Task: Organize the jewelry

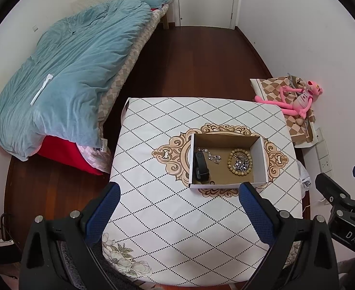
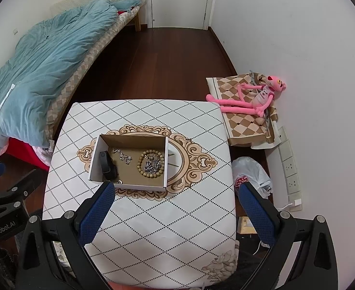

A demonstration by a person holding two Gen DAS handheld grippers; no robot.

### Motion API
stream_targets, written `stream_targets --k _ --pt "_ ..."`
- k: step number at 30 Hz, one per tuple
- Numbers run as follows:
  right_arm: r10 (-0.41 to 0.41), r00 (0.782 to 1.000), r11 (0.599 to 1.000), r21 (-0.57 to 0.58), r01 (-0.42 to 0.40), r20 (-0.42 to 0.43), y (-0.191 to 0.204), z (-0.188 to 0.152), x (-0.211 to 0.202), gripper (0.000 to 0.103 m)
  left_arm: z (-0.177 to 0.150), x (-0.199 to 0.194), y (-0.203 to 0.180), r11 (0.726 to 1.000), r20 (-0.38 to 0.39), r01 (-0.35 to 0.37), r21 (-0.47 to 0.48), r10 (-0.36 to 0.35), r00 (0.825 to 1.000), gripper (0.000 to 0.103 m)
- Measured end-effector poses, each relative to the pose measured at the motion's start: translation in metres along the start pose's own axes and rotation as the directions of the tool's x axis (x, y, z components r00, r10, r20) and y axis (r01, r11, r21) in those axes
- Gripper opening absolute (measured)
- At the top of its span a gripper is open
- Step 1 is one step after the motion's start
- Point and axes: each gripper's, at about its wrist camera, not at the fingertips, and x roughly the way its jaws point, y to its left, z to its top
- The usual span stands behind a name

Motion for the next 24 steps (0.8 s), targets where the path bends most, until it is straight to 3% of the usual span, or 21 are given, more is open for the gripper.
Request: stream_targets --k 24 --pt "0.002 1.000 1.000 -0.001 -0.002 -0.016 -0.0019 -0.0058 0.0004 0.103 -0.0096 0.0014 -0.0058 1.000 -0.015 -0.001 0.006 0.001 1.000 0.100"
